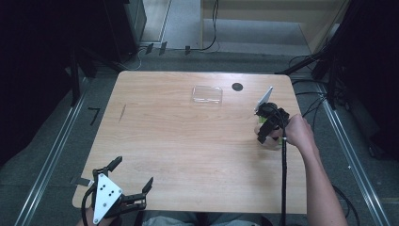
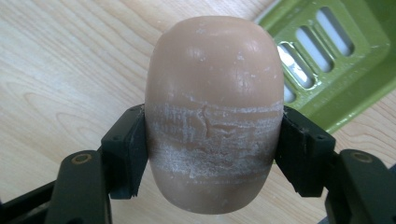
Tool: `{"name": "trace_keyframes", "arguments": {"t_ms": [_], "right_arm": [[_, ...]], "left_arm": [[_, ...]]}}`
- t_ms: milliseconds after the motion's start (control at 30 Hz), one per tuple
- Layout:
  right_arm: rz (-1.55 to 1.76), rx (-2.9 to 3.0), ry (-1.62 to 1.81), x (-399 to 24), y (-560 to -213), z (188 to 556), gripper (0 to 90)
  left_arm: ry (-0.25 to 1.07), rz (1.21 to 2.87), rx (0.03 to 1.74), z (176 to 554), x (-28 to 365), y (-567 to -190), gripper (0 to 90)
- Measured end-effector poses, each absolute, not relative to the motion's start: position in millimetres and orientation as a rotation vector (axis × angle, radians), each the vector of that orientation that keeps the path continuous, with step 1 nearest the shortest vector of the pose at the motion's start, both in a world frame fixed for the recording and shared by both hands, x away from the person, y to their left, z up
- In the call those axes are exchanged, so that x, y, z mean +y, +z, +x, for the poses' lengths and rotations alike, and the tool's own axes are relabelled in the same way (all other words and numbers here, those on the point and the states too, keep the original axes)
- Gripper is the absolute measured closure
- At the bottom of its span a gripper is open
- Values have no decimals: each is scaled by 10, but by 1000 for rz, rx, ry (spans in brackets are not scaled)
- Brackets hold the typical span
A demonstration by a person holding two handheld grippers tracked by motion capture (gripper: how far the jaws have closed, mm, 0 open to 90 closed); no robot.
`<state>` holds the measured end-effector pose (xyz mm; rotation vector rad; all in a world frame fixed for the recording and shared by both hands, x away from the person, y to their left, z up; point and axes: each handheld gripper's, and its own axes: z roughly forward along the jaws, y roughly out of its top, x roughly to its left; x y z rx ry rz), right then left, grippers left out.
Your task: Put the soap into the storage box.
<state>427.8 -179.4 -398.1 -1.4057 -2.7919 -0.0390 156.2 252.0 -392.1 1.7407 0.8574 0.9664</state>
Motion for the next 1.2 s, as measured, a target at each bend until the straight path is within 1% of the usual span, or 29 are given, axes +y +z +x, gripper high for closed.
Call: {"name": "trace_keyframes", "arguments": {"t_ms": [367, 1200], "right_arm": [[-1467, -2773, -61, -1869, -3993, 4327, 338], [-1727, -2664, -168, -2058, -4035, 4485, 338]], "left_arm": [[964, 1743, 855, 1564, 2517, -3921, 0], [965, 1741, 858, 1562, 2522, -3920, 0]]}}
